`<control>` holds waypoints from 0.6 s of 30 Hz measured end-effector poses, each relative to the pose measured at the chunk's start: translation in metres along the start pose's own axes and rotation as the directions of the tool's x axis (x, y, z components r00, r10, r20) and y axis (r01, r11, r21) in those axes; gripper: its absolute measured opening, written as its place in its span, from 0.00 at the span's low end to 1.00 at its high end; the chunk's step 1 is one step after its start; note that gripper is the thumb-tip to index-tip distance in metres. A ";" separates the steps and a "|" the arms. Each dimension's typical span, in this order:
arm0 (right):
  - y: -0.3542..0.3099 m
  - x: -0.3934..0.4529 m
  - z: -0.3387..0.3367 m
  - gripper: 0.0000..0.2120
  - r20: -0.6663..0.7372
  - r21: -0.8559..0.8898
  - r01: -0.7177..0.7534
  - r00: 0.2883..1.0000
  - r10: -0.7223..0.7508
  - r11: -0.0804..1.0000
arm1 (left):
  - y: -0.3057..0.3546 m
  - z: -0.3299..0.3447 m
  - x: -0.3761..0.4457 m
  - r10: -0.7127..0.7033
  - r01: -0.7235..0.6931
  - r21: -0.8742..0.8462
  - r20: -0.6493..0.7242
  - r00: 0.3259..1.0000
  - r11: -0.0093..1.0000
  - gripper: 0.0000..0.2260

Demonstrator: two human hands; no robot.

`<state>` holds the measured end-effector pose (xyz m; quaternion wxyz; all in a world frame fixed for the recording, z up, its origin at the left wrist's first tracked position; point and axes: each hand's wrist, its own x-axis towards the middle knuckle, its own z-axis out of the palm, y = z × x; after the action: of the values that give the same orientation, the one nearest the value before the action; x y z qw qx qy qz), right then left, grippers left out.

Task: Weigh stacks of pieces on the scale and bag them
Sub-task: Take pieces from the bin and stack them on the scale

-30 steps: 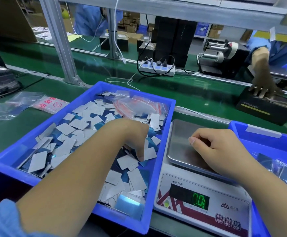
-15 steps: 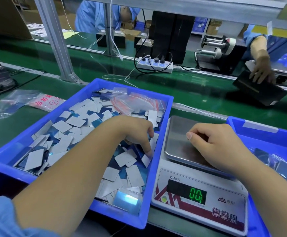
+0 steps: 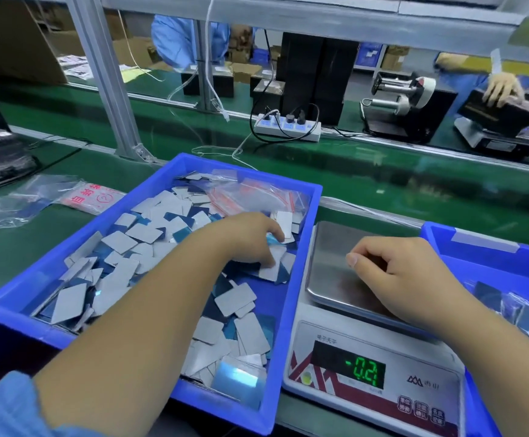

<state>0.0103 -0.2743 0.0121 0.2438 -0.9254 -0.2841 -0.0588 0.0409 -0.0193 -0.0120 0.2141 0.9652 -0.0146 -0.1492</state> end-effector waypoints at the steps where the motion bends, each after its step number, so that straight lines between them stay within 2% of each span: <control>1: -0.001 0.001 0.001 0.10 0.001 0.003 0.002 1.000 -0.002 1.000 | -0.001 0.001 0.000 -0.005 0.005 0.023 -0.007 1.000 1.000 0.22; 5: -0.003 0.001 0.002 0.11 0.001 0.014 0.005 1.000 -0.005 1.000 | -0.001 -0.002 0.001 -0.027 0.034 0.101 -0.071 0.997 0.994 0.22; 8: -0.008 0.001 0.003 0.11 0.014 0.011 0.025 1.000 -0.025 1.000 | -0.008 -0.014 -0.007 -0.045 0.050 0.085 -0.052 0.998 0.995 0.19; 11: -0.016 0.001 0.005 0.11 0.030 0.009 0.041 0.999 -0.041 0.999 | -0.022 -0.026 -0.017 -0.081 0.089 0.146 -0.058 0.995 0.985 0.16; 15: -0.042 0.001 0.012 0.14 0.128 -0.035 0.149 0.981 -0.143 0.988 | -0.040 -0.030 -0.026 -0.126 0.144 0.192 -0.106 0.986 0.971 0.13; 18: -0.066 0.002 0.015 0.15 0.237 -0.074 0.270 0.940 -0.246 0.960 | -0.048 -0.033 -0.028 -0.153 0.174 0.170 -0.131 0.980 0.970 0.13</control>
<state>-0.0247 -0.2184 0.0271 0.1511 -0.8923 -0.4254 0.0003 0.0222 0.0403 0.0040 0.1133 0.9856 0.0643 -0.1078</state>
